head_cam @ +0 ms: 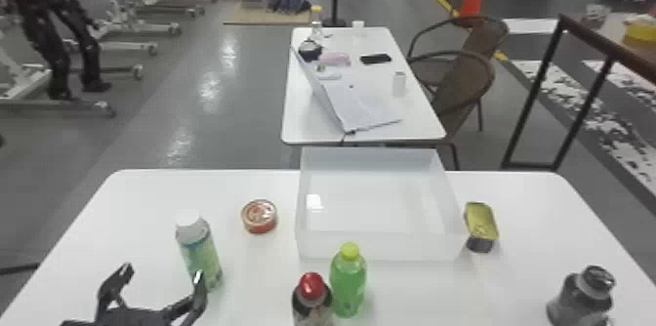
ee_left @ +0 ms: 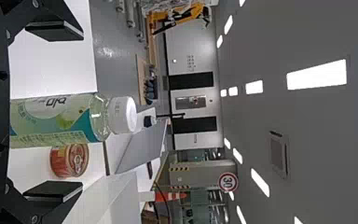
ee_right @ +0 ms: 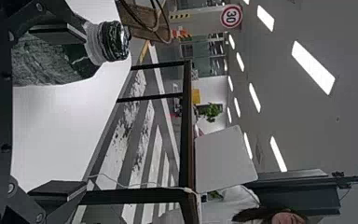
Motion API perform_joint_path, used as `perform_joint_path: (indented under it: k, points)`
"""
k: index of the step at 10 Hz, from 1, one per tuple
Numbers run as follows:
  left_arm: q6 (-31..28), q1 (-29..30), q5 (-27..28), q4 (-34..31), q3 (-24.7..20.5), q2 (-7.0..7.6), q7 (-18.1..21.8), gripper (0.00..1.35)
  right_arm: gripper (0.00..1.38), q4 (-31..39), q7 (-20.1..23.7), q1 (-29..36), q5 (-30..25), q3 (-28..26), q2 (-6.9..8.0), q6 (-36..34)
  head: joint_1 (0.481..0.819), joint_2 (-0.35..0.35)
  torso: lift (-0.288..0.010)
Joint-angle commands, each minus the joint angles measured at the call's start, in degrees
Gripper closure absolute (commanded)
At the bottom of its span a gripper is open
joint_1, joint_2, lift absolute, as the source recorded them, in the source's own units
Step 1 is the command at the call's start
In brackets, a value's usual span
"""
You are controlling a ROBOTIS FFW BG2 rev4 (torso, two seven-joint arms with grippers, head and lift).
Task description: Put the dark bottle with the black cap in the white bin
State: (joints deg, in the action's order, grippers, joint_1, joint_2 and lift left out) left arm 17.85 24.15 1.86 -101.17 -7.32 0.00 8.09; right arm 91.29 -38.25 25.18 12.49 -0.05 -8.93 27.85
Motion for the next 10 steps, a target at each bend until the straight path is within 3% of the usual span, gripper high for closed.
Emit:
perform_joint_path:
  k: [1, 7, 10]
  points:
    - [0.08, 0.02, -0.02, 0.01, -0.06, -0.15, 0.00, 0.17, 0.18, -2.61, 0.02, -1.97, 1.05, -0.04, -0.56, 0.01, 0.549, 0.000, -0.100]
    - [0.34, 0.02, -0.19, 0.27, -0.33, -0.15, 0.00, 0.17, 0.13, -5.59, 11.97, -5.66, 9.31, 0.84, -1.00, -2.19, 0.549, 0.000, -0.100]
    - [0.78, 0.02, -0.46, 0.54, -0.33, -0.15, 0.00, 0.17, 0.13, -6.47, 16.28, -7.51, 11.24, 0.84, -2.41, -5.53, 0.549, 0.000, -0.100]
